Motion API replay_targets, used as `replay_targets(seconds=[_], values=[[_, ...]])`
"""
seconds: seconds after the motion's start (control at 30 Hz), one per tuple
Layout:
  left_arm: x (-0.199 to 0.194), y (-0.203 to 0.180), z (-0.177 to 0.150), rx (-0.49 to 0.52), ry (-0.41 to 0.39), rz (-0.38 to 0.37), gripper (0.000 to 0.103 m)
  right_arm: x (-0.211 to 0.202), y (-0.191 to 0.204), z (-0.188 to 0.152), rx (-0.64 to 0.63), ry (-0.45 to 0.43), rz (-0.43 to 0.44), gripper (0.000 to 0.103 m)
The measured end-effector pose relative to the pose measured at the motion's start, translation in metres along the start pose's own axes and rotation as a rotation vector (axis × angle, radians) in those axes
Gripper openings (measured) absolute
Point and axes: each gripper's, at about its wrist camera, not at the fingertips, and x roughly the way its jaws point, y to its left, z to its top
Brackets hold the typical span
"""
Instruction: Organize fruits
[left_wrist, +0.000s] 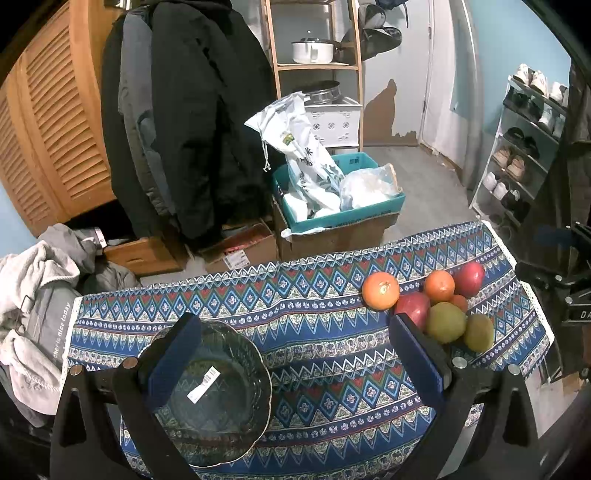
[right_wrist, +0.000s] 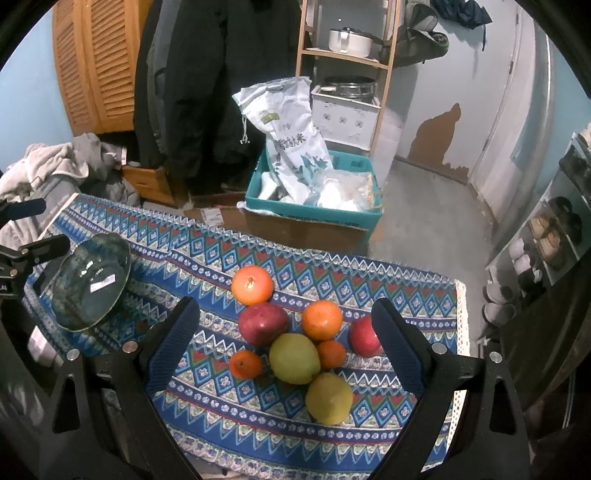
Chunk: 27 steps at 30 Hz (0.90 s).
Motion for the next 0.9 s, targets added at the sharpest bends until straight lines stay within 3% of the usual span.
replay_targets(seconds=[0.9], values=[[0.011,-0.008,-0.002,0.018,0.027,-0.038,0.102,0.000,-0.010,-0.004,0.031,0.024,0.026,0.093]])
